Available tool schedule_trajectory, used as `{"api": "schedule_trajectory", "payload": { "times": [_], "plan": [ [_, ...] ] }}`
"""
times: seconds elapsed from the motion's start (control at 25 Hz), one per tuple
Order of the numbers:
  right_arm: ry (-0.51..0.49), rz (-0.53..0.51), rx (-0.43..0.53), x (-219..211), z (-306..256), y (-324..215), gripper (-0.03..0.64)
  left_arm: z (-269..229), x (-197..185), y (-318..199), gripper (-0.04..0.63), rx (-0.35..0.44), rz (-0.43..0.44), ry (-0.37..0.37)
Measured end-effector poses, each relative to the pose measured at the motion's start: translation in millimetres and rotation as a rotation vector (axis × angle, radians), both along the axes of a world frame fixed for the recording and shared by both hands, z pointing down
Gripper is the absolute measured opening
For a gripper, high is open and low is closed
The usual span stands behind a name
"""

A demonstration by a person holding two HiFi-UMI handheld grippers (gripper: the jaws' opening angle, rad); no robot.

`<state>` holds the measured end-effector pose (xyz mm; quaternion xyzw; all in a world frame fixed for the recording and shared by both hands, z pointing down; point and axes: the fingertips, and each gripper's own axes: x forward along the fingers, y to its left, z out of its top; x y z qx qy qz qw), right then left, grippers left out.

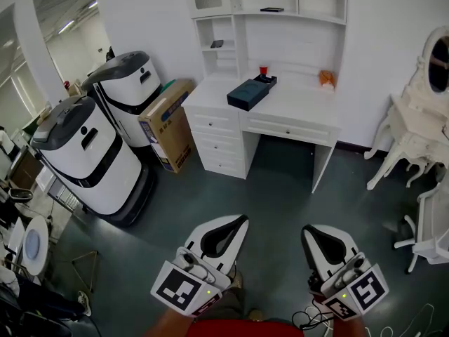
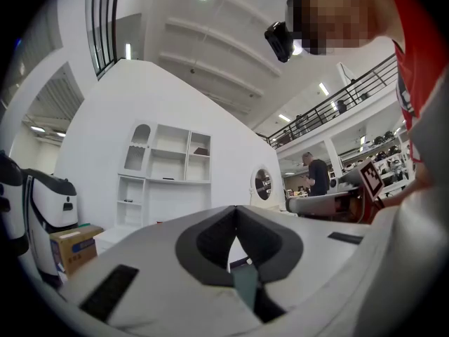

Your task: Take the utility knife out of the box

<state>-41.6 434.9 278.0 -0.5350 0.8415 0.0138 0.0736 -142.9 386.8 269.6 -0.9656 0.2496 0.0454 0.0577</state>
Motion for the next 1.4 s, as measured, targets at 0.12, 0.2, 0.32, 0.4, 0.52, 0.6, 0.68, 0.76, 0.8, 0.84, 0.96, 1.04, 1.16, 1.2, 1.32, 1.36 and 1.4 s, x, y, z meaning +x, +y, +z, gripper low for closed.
{"api": "schedule_trajectory", "payload": {
  "times": [0.12,0.2,0.32,0.4,0.52,0.6,0.68,0.76,0.8,0.84,0.96,1.04,1.16,1.2,1.32,1.36,1.4],
  "plan": [
    [0.010,-0.004,0.002,3,2,-23,0.008,2,3,-24,0.006,0.004,0.001,0.011],
    [0.013,-0.006,0.000,5,3,-42,0.008,3,5,-44,0.005,0.015,0.001,0.010],
    [0.010,-0.009,0.005,10,1,-77,0.008,10,9,-78,0.006,0.013,0.007,-0.051],
    [0.006,-0.007,0.015,14,-5,-103,0.008,12,12,-103,0.006,0.010,0.017,-0.090],
    [-0.002,0.003,0.029,19,-14,-146,0.008,6,17,-147,0.006,0.024,0.040,-0.101],
    [-0.004,0.010,0.035,21,-18,-175,0.008,4,20,-178,0.006,0.016,0.052,-0.099],
    [-0.002,0.023,0.036,24,-19,-204,0.008,3,24,-209,0.006,0.007,0.062,-0.097],
    [0.001,0.039,0.033,28,-20,-230,0.008,1,27,-237,0.006,0.000,0.073,-0.088],
    [0.003,0.046,0.032,30,-20,-241,0.008,0,29,-250,0.005,-0.006,0.076,-0.083],
    [0.005,0.051,0.032,32,-20,-251,0.008,0,30,-262,0.005,-0.011,0.079,-0.080],
    [0.011,0.063,0.025,39,-20,-280,0.008,-1,36,-295,0.006,-0.018,0.085,-0.070],
    [0.018,0.068,0.011,45,-18,-298,0.008,-2,41,-314,0.006,-0.023,0.094,-0.064],
    [0.030,0.069,0.001,56,-15,-326,0.008,0,52,-342,0.005,-0.034,0.099,-0.051],
    [0.033,0.065,0.001,60,-14,-335,0.008,1,56,-351,0.006,-0.037,0.097,-0.046],
    [0.043,0.048,0.004,76,-12,-367,0.008,0,72,-381,0.006,-0.031,0.086,-0.026],
    [0.047,0.040,0.008,82,-12,-378,0.008,-3,78,-393,0.006,-0.013,0.078,-0.008],
    [0.052,0.033,0.012,89,-12,-390,0.008,-6,84,-405,0.006,0.011,0.067,0.013]
  ]
}}
